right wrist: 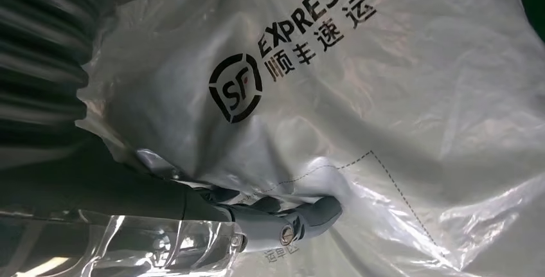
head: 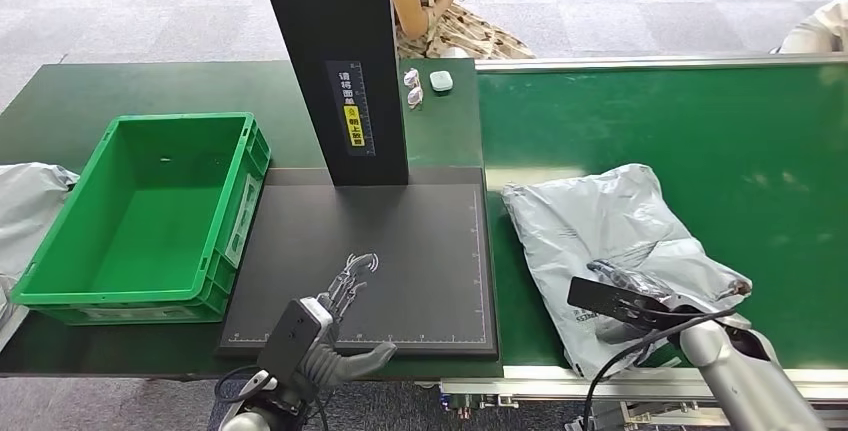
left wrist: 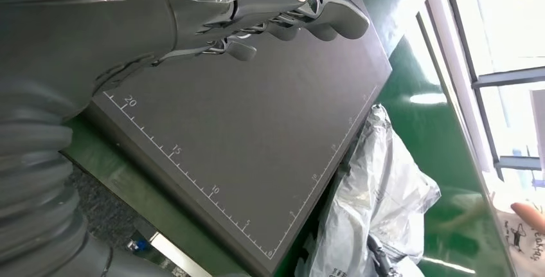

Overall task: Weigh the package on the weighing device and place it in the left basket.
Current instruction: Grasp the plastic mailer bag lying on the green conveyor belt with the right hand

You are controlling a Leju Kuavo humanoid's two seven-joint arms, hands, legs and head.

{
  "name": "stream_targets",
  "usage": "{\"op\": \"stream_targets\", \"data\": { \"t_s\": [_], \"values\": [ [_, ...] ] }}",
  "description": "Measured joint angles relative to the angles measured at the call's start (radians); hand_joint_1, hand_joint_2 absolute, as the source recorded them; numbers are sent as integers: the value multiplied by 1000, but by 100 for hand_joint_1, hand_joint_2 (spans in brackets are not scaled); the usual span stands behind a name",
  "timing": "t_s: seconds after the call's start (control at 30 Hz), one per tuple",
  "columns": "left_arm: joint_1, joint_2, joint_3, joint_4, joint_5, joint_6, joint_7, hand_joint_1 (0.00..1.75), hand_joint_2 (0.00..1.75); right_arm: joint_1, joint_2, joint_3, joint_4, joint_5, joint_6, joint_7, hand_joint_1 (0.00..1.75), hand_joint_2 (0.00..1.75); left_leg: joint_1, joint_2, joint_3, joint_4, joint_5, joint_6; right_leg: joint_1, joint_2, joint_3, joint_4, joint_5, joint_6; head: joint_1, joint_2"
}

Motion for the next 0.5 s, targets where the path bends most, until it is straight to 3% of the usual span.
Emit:
{"op": "stream_targets", "data": {
  "t_s": [0.2,0.33,0.5],
  "values": [
    [-12,5,0,14,9,-5,0,0,175,4,-41,70,-52,-21,37,23,5,175,0,0,0,0,0,0,0,0,0,0,0,0,0,0],
    [-19,9,-1,22,18,-9,-1,0,175,18,-67,103,-94,-28,28,48,175,175,0,0,0,0,0,0,0,0,0,0,0,0,0,0],
    [-20,12,-1,30,23,-12,-3,0,175,40,-87,123,-135,-29,-16,72,175,175,0,0,0,0,0,0,0,0,0,0,0,0,0,0]
  ]
}}
